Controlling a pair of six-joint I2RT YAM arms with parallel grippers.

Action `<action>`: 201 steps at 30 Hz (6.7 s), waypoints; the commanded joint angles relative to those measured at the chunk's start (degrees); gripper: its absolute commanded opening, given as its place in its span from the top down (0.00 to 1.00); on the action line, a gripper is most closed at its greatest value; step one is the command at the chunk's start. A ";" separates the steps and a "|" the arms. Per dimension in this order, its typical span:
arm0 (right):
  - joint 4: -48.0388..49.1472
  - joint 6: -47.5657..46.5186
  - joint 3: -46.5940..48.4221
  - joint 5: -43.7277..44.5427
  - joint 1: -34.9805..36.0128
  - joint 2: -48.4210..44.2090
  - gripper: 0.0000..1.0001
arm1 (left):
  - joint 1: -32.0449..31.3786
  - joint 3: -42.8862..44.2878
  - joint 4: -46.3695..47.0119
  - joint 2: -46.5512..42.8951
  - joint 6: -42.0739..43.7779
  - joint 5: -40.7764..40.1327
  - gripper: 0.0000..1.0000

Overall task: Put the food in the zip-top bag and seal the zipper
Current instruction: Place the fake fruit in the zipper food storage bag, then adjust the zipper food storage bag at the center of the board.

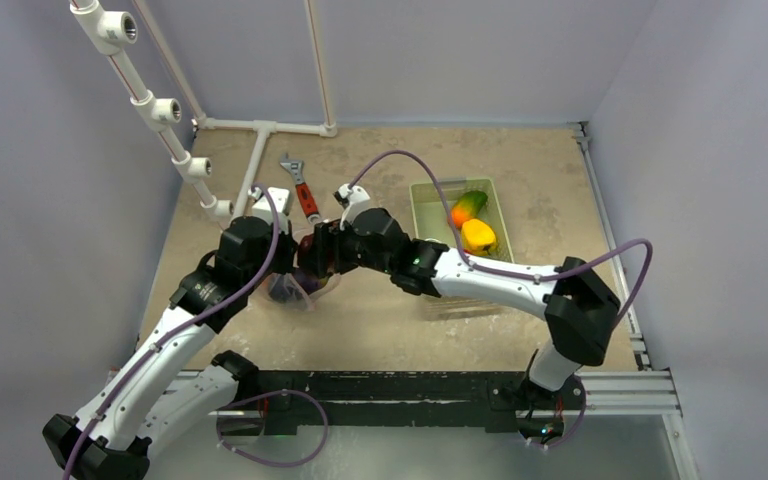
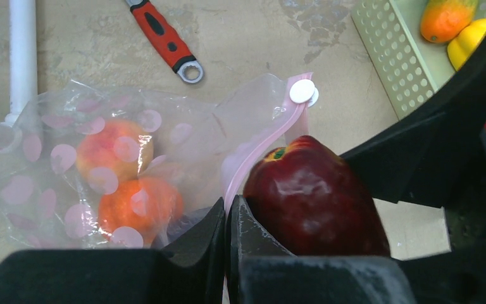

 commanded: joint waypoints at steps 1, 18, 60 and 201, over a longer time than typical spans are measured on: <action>1.61 0.31 4.83 2.95 0.17 2.82 0.60 | -0.16 -0.25 2.54 -1.00 -0.26 0.30 1.00; -0.43 6.22 12.08 10.97 0.17 10.90 0.01 | -0.16 -0.21 2.51 -1.40 -0.22 0.14 1.00; 2.10 18.92 -16.41 4.87 0.18 -10.08 0.48 | -0.16 -0.12 2.62 0.50 -0.11 -0.13 1.00; 2.32 10.70 -11.09 9.22 -4.86 -4.81 1.00 | -0.16 8.61 -1.79 0.78 0.11 -4.70 1.00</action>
